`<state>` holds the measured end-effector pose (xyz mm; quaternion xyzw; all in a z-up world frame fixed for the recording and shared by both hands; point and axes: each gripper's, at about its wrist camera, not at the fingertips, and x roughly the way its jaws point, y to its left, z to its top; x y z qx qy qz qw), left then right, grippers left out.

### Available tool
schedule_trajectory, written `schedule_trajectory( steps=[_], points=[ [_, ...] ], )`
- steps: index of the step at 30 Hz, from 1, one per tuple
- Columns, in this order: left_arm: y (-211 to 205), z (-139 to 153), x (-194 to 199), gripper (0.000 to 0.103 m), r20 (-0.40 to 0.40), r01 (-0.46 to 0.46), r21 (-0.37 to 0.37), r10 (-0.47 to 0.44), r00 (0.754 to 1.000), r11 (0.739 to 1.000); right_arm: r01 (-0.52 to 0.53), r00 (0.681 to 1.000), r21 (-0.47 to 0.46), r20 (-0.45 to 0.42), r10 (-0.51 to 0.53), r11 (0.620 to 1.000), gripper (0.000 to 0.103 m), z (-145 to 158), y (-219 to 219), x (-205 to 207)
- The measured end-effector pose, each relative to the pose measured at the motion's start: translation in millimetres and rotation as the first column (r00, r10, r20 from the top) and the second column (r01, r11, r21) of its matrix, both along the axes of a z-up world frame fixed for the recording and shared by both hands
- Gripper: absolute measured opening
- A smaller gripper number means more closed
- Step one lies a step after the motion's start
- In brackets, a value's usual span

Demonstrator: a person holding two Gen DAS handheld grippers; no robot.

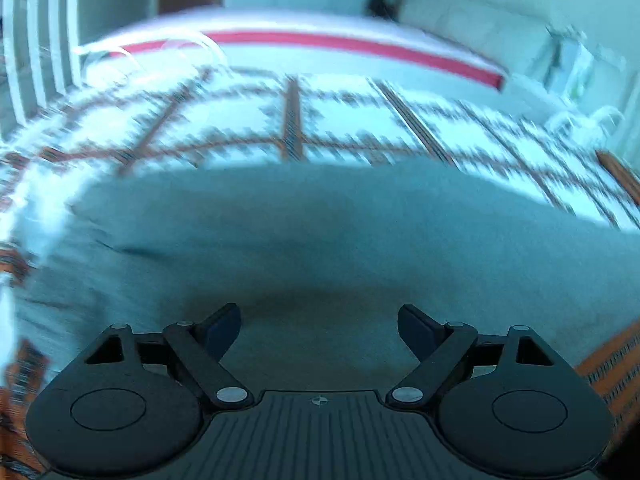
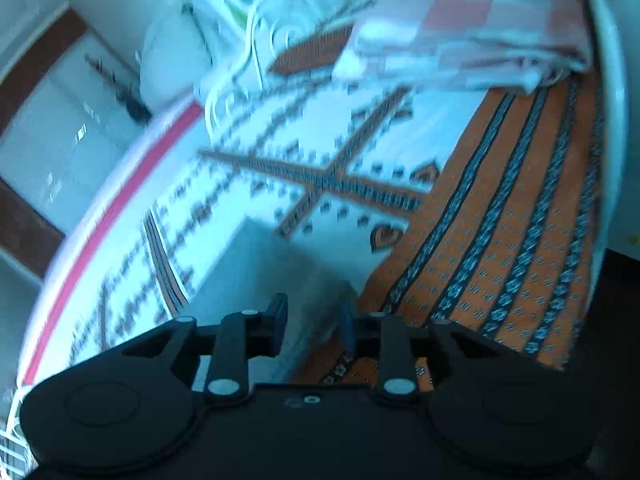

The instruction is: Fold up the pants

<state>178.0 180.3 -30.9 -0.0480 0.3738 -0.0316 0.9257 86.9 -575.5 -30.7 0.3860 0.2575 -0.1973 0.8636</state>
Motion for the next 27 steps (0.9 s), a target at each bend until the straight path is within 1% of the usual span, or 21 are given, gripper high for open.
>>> schedule_trajectory(
  steps=[2, 4, 6, 8, 9, 10, 11, 12, 14, 16, 17, 18, 19, 20, 21, 22, 23, 25, 26, 27],
  points=[
    [17.8, 8.9, -8.0, 0.086, 0.055, -0.092, -0.014, 0.093, 0.994, 0.996, -0.010, 0.999, -0.030, 0.035, 0.011, 1.000, 0.021, 9.9, 9.1, -4.2],
    [39.0, 15.9, -18.6, 0.086, 0.100, -0.212, -0.033, 0.214, 0.972, 0.977, -0.072, 0.995, -0.048, 0.068, 0.075, 0.996, 0.022, 16.7, 23.3, 1.7],
    [62.3, 21.5, -33.9, 0.086, 0.137, -0.325, -0.082, 0.334, 0.933, 0.942, -0.142, 0.987, -0.067, 0.072, 0.146, 0.988, 0.023, 19.6, 37.1, 10.9],
    [84.4, 22.5, -50.1, 0.086, 0.146, -0.399, -0.158, 0.421, 0.895, 0.903, -0.209, 0.974, -0.094, 0.069, 0.216, 0.973, 0.027, 22.9, 57.9, 23.5],
    [94.3, 21.0, -57.5, 0.085, 0.138, -0.424, -0.186, 0.451, 0.882, 0.886, -0.239, 0.967, -0.104, 0.069, 0.246, 0.966, 0.029, 23.7, 68.1, 29.4],
    [103.0, 18.2, -63.2, 0.086, 0.123, -0.442, -0.206, 0.471, 0.874, 0.873, -0.269, 0.958, -0.115, 0.070, 0.278, 0.956, 0.030, 29.2, 82.3, 32.3],
    [110.6, 13.4, -67.7, 0.085, 0.099, -0.449, -0.224, 0.479, 0.872, 0.865, -0.293, 0.951, -0.123, 0.069, 0.303, 0.948, 0.032, 31.5, 91.7, 35.8],
    [116.6, 7.9, -70.5, 0.085, 0.073, -0.445, -0.239, 0.474, 0.878, 0.863, -0.317, 0.942, -0.131, 0.069, 0.328, 0.939, 0.034, 32.6, 101.2, 41.1],
    [123.3, -2.2, -73.1, 0.085, 0.025, -0.429, -0.257, 0.450, 0.893, 0.866, -0.355, 0.927, -0.137, 0.075, 0.368, 0.925, 0.035, 36.8, 116.6, 47.0],
    [127.7, -10.0, -72.1, 0.085, -0.012, -0.432, -0.259, 0.444, 0.896, 0.864, -0.371, 0.918, -0.136, 0.096, 0.385, 0.919, 0.036, 38.8, 124.2, 49.6],
    [128.5, -11.0, -73.0, 0.078, -0.010, -0.431, -0.264, 0.444, 0.896, 0.863, -0.375, 0.916, -0.136, 0.097, 0.389, 0.917, 0.036, 39.0, 126.3, 50.9],
    [130.5, -10.9, -73.0, 0.058, -0.002, -0.427, -0.276, 0.444, 0.896, 0.861, -0.378, 0.916, -0.137, 0.090, 0.392, 0.916, 0.036, 38.2, 127.5, 51.7],
    [131.6, -11.3, -70.9, 0.049, -0.001, -0.424, -0.292, 0.443, 0.896, 0.857, -0.375, 0.918, -0.138, 0.083, 0.388, 0.917, 0.036, 37.6, 128.2, 51.5],
    [132.5, -13.7, -66.8, 0.045, -0.011, -0.419, -0.314, 0.438, 0.899, 0.852, -0.373, 0.920, -0.139, 0.073, 0.385, 0.917, 0.036, 36.7, 128.0, 51.3],
    [133.8, -18.4, -61.3, 0.045, -0.036, -0.418, -0.324, 0.431, 0.902, 0.848, -0.369, 0.922, -0.138, 0.067, 0.380, 0.919, 0.036, 35.9, 126.8, 50.7],
    [132.6, -20.3, -57.1, 0.045, -0.059, -0.427, -0.315, 0.432, 0.900, 0.848, -0.364, 0.925, -0.139, 0.065, 0.375, 0.921, 0.036, 35.2, 127.6, 47.5],
    [131.2, -21.7, -52.9, 0.045, -0.065, -0.426, -0.306, 0.428, 0.902, 0.851, -0.358, 0.927, -0.141, 0.063, 0.369, 0.923, 0.036, 34.8, 125.7, 45.8],
    [125.1, -18.1, -48.5, 0.034, -0.053, -0.432, -0.256, 0.433, 0.900, 0.865, -0.348, 0.932, -0.141, 0.056, 0.358, 0.927, 0.036, 33.0, 121.6, 42.6],
    [122.2, -11.1, -50.3, 0.027, -0.010, -0.419, -0.257, 0.431, 0.902, 0.871, -0.345, 0.934, -0.139, 0.051, 0.355, 0.928, 0.036, 31.4, 119.6, 41.7],
    [117.0, 2.6, -56.2, 0.025, 0.097, -0.383, -0.270, 0.420, 0.902, 0.884, -0.343, 0.935, -0.138, 0.046, 0.352, 0.929, 0.036, 30.0, 117.7, 40.9]
  ],
)
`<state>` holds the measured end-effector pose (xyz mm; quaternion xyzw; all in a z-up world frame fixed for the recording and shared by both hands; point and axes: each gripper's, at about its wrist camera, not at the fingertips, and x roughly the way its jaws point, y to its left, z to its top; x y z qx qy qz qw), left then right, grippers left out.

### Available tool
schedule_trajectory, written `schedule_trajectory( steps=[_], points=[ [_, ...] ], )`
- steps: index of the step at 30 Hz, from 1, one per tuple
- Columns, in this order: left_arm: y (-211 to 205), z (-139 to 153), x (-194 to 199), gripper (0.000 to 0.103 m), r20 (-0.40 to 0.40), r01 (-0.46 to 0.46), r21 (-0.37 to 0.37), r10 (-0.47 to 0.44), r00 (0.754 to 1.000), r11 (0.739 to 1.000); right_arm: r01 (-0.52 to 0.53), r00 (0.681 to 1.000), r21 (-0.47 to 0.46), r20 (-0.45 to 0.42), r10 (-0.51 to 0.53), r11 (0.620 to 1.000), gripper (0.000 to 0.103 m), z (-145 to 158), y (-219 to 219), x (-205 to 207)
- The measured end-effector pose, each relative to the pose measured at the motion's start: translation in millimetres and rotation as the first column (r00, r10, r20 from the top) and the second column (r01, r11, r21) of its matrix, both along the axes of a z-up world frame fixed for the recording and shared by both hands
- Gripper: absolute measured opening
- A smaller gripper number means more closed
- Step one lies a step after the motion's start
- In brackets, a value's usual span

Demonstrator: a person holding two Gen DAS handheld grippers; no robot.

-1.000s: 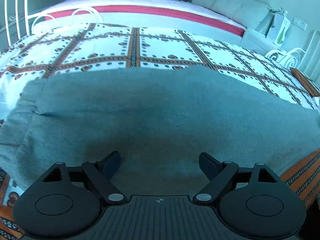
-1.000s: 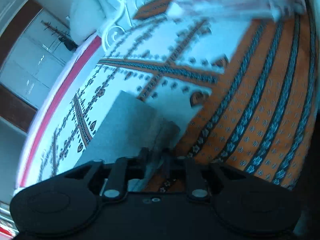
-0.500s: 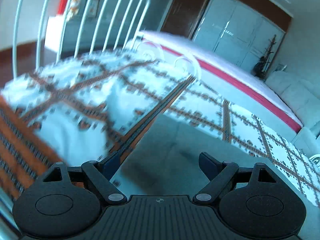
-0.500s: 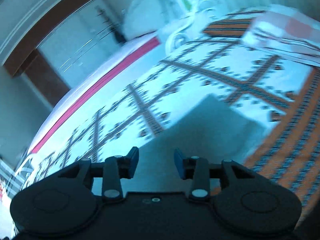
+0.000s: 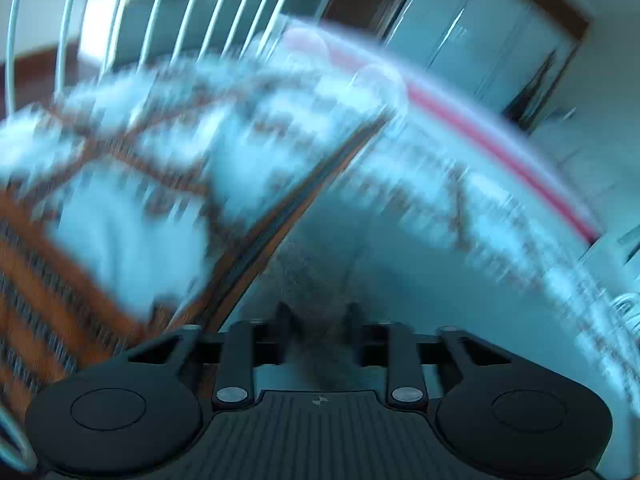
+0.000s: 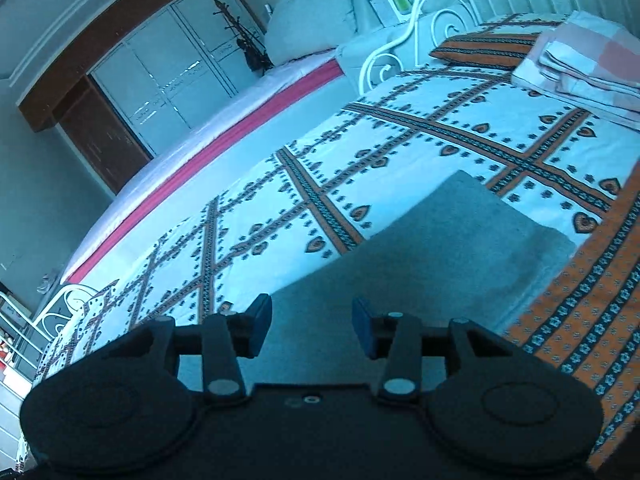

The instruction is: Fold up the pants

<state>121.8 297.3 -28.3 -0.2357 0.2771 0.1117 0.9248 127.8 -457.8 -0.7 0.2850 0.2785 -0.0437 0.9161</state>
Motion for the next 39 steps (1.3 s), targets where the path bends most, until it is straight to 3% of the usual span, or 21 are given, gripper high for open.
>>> schedule_trajectory(
  steps=[2, 3, 4, 5, 6, 8, 15, 17, 20, 23, 25, 27, 28, 31, 32, 33, 34, 35, 36, 38, 39],
  points=[
    [-17.0, 25.1, -10.0, 0.025, 0.195, 0.040, 0.121, -0.064, 0.979, 0.992, 0.008, 1.000, -0.001, -0.005, -0.008, 1.000, 0.036, -1.6, -3.8, -2.5],
    [-20.3, 22.4, -2.5, 0.025, 0.162, 0.040, 0.157, -0.066, 0.985, 0.987, 0.011, 1.000, -0.005, -0.007, -0.011, 1.000, 0.036, -1.9, -5.5, -3.7],
    [-13.8, 4.5, 14.6, 0.025, 0.012, 0.047, 0.093, -0.048, 0.999, 0.995, 0.017, 1.000, -0.011, -0.010, -0.017, 1.000, 0.036, -2.5, -7.5, -4.7],
    [-3.6, -18.9, 24.0, 0.025, -0.127, 0.022, -0.005, -0.022, 0.992, 1.000, 0.022, 1.000, -0.012, -0.015, -0.022, 1.000, 0.037, -3.7, -9.8, -5.1],
    [4.7, -34.1, 24.4, 0.025, -0.184, 0.012, -0.076, -0.026, 0.983, 0.997, 0.029, 0.999, -0.007, -0.022, -0.029, 1.000, 0.037, -5.0, -12.8, -6.0],
    [13.0, -28.8, 17.0, 0.025, -0.132, 0.001, -0.106, -0.015, 0.991, 0.994, 0.049, 0.999, 0.016, -0.023, -0.048, 0.999, 0.037, -7.0, -20.6, -10.0],
    [7.8, -16.2, 8.2, 0.029, -0.084, -0.008, -0.049, 0.004, 0.996, 0.999, 0.104, 0.994, 0.058, -0.024, -0.103, 0.993, 0.038, -11.6, -43.7, -22.8],
    [7.8, -4.8, -0.5, 0.040, -0.039, -0.060, -0.020, 0.059, 0.997, 0.998, 0.119, 0.993, 0.049, -0.022, -0.118, 0.992, 0.038, -10.9, -48.6, -26.6],
    [4.1, 12.5, -9.6, 0.041, 0.030, -0.178, 0.076, 0.176, 0.984, 0.981, 0.151, 0.988, 0.054, -0.016, -0.151, 0.987, 0.038, -10.7, -59.4, -33.2],
    [-0.8, 24.3, -13.4, 0.042, 0.096, -0.240, 0.108, 0.230, 0.968, 0.965, 0.168, 0.986, 0.027, -0.020, -0.167, 0.985, 0.038, -10.8, -65.3, -36.1],
    [-10.7, 30.5, -8.9, 0.044, 0.158, -0.171, 0.124, 0.150, 0.976, 0.978, 0.167, 0.986, 0.025, -0.016, -0.166, 0.986, 0.038, -11.0, -68.8, -36.2],
    [-27.9, 31.1, 5.4, 0.071, 0.170, -0.057, 0.144, 0.032, 0.985, 0.988, 0.171, 0.985, -0.003, -0.017, -0.171, 0.985, 0.040, -10.0, -72.1, -34.3],
    [-37.3, 27.6, 16.6, 0.077, 0.149, 0.019, 0.146, -0.041, 0.988, 0.989, 0.159, 0.987, -0.010, -0.020, -0.159, 0.987, 0.040, -10.2, -74.3, -31.8],
    [-66.6, 5.9, 55.4, 0.081, -0.010, 0.222, 0.158, -0.223, 0.975, 0.962, 0.116, 0.993, -0.038, -0.031, -0.117, 0.992, 0.040, -13.4, -75.4, -23.6],
    [-73.0, -6.9, 69.4, 0.081, -0.112, 0.262, 0.148, -0.247, 0.963, 0.954, 0.101, 0.994, -0.044, -0.028, -0.102, 0.994, 0.040, -15.1, -76.1, -21.9],
    [-76.5, -21.6, 81.1, 0.081, -0.227, 0.266, 0.144, -0.230, 0.946, 0.953, 0.103, 0.994, -0.033, -0.044, -0.104, 0.994, 0.040, -19.5, -79.5, -20.0],
    [-80.4, -28.6, 84.6, 0.081, -0.259, 0.285, 0.170, -0.236, 0.937, 0.943, 0.141, 0.982, -0.014, -0.122, -0.142, 0.990, 0.040, -29.4, -86.8, -15.7],
    [-85.6, -25.0, 85.7, 0.081, -0.252, 0.286, 0.214, -0.230, 0.940, 0.934, 0.181, 0.963, 0.013, -0.205, -0.175, 0.983, 0.034, -41.7, -95.9, -13.3],
    [-87.0, -19.2, 86.7, 0.081, -0.237, 0.268, 0.219, -0.216, 0.947, 0.938, 0.214, 0.956, 0.062, -0.217, -0.196, 0.975, 0.026, -50.4, -106.0, -18.4],
    [-82.9, -10.9, 82.8, 0.082, -0.171, 0.229, 0.172, -0.200, 0.965, 0.958, 0.251, 0.961, 0.134, -0.157, -0.229, 0.959, 0.034, -45.1, -117.2, -30.9],
    [-80.7, -8.3, 81.5, 0.082, -0.154, 0.217, 0.152, -0.193, 0.969, 0.964, 0.253, 0.963, 0.122, -0.123, -0.238, 0.960, 0.035, -39.5, -118.2, -36.5]
  ],
)
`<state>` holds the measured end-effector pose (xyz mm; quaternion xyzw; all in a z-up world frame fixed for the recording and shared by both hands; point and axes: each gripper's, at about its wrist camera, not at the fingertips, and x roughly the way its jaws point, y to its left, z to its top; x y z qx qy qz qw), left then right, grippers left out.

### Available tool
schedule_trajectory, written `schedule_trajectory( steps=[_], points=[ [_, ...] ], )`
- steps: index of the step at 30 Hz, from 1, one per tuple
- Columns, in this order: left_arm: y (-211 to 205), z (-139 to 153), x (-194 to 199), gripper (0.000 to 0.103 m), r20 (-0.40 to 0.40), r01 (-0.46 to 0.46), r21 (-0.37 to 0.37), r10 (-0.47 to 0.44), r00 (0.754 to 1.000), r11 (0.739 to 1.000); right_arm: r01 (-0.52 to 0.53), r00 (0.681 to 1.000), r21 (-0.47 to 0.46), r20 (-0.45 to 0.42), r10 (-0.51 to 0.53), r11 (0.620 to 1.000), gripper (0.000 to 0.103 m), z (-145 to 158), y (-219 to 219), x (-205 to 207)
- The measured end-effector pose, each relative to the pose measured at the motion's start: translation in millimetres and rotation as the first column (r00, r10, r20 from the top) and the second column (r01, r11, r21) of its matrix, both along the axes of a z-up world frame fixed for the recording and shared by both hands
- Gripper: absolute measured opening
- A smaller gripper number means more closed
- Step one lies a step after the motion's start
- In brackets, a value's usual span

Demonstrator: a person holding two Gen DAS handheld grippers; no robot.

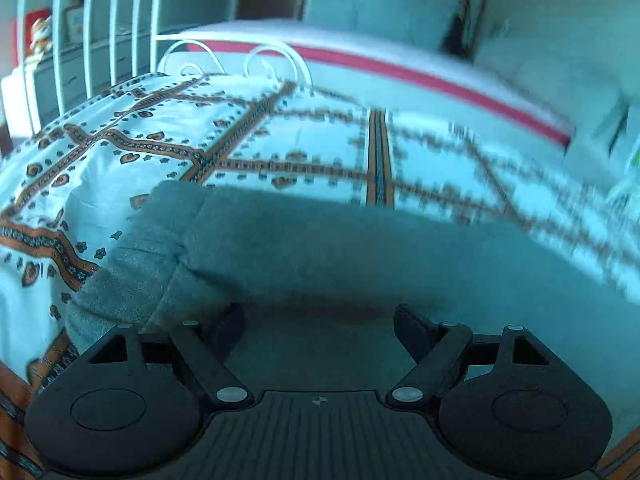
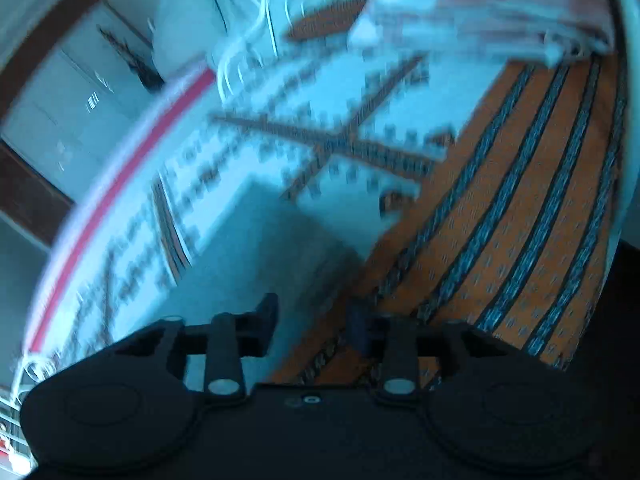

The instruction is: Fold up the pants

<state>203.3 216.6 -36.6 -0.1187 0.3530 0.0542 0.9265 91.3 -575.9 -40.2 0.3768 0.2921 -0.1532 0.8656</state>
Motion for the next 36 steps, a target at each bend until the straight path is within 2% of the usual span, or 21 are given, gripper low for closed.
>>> schedule_trajectory(
  steps=[2, 6, 10, 12, 14, 16, 17, 21, 24, 26, 28, 30, 32, 34, 36],
  points=[
    [4.7, 3.2, 0.1, 0.082, 0.013, -0.017, -0.018, 0.017, 1.000, 1.000, -0.004, 1.000, -0.003, 0.030, 0.004, 1.000, 0.035, 4.5, -2.0, -7.4],
    [9.5, 2.1, -4.1, 0.082, 0.030, -0.037, -0.049, 0.039, 0.999, 0.998, 0.012, 0.999, 0.060, 0.036, -0.014, 0.998, 0.035, -2.3, -6.8, -11.4],
    [7.1, -2.0, -7.3, 0.082, 0.012, -0.038, -0.048, 0.038, 0.999, 0.998, -0.001, 0.999, 0.089, 0.042, -0.003, 0.996, 0.033, -6.5, -6.5, -4.2],
    [6.6, -3.3, -8.3, 0.083, 0.003, -0.032, -0.049, 0.032, 0.999, 0.998, -0.028, 0.998, 0.078, 0.063, 0.023, 0.997, 0.020, -4.1, -1.6, 0.4],
    [5.7, -5.0, -7.8, 0.083, -0.010, -0.024, -0.039, 0.024, 1.000, 0.999, -0.033, 0.999, 0.031, 0.005, 0.033, 0.999, 0.019, -4.6, 3.6, 11.2],
    [5.2, -6.0, -7.6, 0.083, -0.016, -0.018, -0.031, 0.017, 1.000, 0.999, -0.032, 0.999, 0.042, -0.019, 0.033, 0.999, 0.014, -9.3, 4.7, 17.8],
    [4.7, -6.2, -7.8, 0.083, -0.019, -0.015, -0.028, 0.014, 1.000, 0.999, -0.041, 0.999, 0.048, -0.012, 0.042, 0.998, 0.000, -9.1, 5.3, 19.2],
    [3.2, -8.8, -7.3, 0.083, -0.039, -0.001, -0.021, 0.000, 0.999, 1.000, -0.069, 0.997, 0.035, 0.025, 0.068, 0.997, 0.000, -3.3, 9.6, 20.2],
    [2.1, -9.1, -7.7, 0.083, -0.044, 0.005, -0.018, -0.006, 0.999, 1.000, -0.068, 0.992, 0.034, 0.105, 0.064, 0.997, 0.000, 5.9, 8.0, 12.5],
    [1.5, -9.1, -7.7, 0.084, -0.046, 0.008, -0.015, -0.009, 0.999, 1.000, -0.043, 0.996, 0.030, 0.078, 0.041, 0.999, 0.000, 6.6, 4.8, 10.7],
    [1.6, -8.8, -7.7, 0.084, -0.047, 0.007, -0.017, -0.008, 0.999, 1.000, -0.002, 1.000, 0.085, 0.027, 0.000, 0.996, 0.009, -2.9, -0.2, 6.3],
    [1.4, -8.5, -7.6, 0.085, -0.046, 0.005, -0.018, -0.006, 0.999, 1.000, -0.007, 1.000, 0.133, 0.031, 0.003, 0.991, 0.012, -8.5, -1.1, 4.0],
    [0.4, -8.9, -6.4, 0.085, -0.049, 0.003, -0.016, -0.004, 0.999, 1.000, -0.025, 0.999, 0.098, 0.024, 0.023, 0.995, 0.014, -7.5, 2.2, 9.9],
    [-1.3, -9.3, -5.8, 0.086, -0.053, 0.007, -0.009, -0.008, 0.999, 1.000, -0.025, 1.000, 0.100, 0.002, 0.024, 0.995, 0.014, -10.7, 2.4, 15.5],
    [-2.5, -9.9, -5.7, 0.086, -0.057, 0.014, -0.001, -0.014, 0.998, 1.000, -0.036, 0.999, 0.113, 0.002, 0.036, 0.993, 0.004, -11.9, 4.1, 17.8]
  ],
)
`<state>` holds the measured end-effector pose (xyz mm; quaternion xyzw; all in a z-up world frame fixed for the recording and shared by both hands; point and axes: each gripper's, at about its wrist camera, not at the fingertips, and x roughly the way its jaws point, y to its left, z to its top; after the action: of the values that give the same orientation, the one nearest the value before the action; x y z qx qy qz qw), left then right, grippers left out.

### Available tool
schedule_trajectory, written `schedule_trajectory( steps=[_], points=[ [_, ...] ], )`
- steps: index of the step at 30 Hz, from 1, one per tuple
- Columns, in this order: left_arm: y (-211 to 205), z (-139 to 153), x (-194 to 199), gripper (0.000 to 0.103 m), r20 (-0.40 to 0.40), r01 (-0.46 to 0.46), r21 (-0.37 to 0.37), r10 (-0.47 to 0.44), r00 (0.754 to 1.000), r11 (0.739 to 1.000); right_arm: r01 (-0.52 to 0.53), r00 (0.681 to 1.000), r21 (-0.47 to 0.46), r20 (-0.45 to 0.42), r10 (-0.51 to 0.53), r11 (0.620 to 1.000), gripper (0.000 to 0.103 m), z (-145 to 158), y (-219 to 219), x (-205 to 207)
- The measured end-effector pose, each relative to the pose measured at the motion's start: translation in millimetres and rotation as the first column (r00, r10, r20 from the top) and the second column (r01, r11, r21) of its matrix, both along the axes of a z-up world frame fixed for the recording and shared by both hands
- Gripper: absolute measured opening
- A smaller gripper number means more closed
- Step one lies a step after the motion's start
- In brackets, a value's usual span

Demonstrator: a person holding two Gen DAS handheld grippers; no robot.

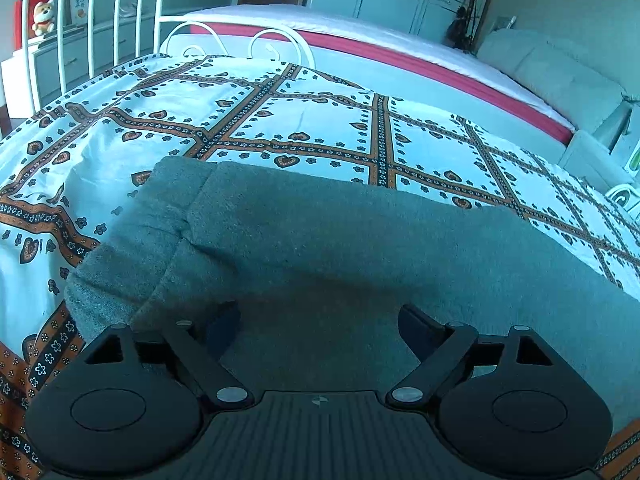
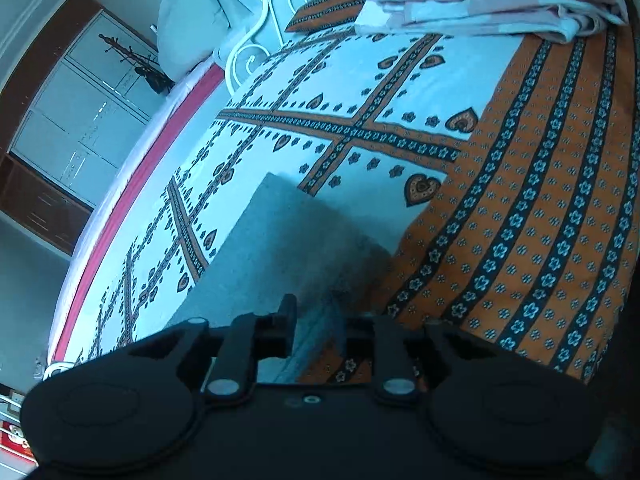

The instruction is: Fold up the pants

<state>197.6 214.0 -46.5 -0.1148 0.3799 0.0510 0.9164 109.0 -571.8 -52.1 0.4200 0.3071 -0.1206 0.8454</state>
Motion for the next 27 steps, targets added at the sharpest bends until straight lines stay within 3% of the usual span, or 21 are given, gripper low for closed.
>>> schedule_trajectory(
  steps=[3, 7, 9, 11, 15, 25, 27],
  points=[
    [-0.1, -0.2, -0.7, 0.087, -0.002, 0.003, 0.003, -0.003, 1.000, 1.000, -0.034, 0.999, -0.028, 0.042, 0.035, 0.999, 0.000, 7.2, 5.2, 0.7],
    [0.3, 0.2, -1.8, 0.087, -0.002, 0.002, 0.001, -0.002, 1.000, 1.000, 0.009, 0.980, -0.076, 0.201, 0.007, 0.997, 0.000, 29.3, 5.1, -13.5],
    [0.6, 0.1, -2.2, 0.087, -0.002, 0.005, 0.002, -0.005, 1.000, 1.000, 0.026, 0.991, -0.048, 0.135, -0.019, 0.999, 0.001, 24.2, -0.8, -13.6],
    [0.6, 0.2, -2.1, 0.087, -0.001, 0.004, -0.001, -0.004, 1.000, 1.000, 0.025, 0.998, 0.023, 0.050, -0.026, 0.999, 0.014, 9.6, -4.6, -12.3],
    [0.1, 1.8, -2.7, 0.087, 0.006, -0.007, -0.006, 0.007, 1.000, 1.000, -0.010, 1.000, -0.017, 0.006, 0.010, 1.000, 0.014, 5.6, 2.7, -3.1],
    [6.0, 1.4, -6.5, 0.087, 0.009, -0.002, -0.008, 0.002, 1.000, 1.000, 0.000, 0.998, 0.009, -0.058, 0.001, 1.000, 0.015, 0.1, 8.5, -2.4],
    [5.4, 1.2, -5.7, 0.087, 0.006, -0.002, -0.003, 0.002, 1.000, 1.000, -0.007, 0.999, -0.028, -0.037, 0.006, 1.000, 0.000, 4.4, 11.1, -0.3]
  ],
)
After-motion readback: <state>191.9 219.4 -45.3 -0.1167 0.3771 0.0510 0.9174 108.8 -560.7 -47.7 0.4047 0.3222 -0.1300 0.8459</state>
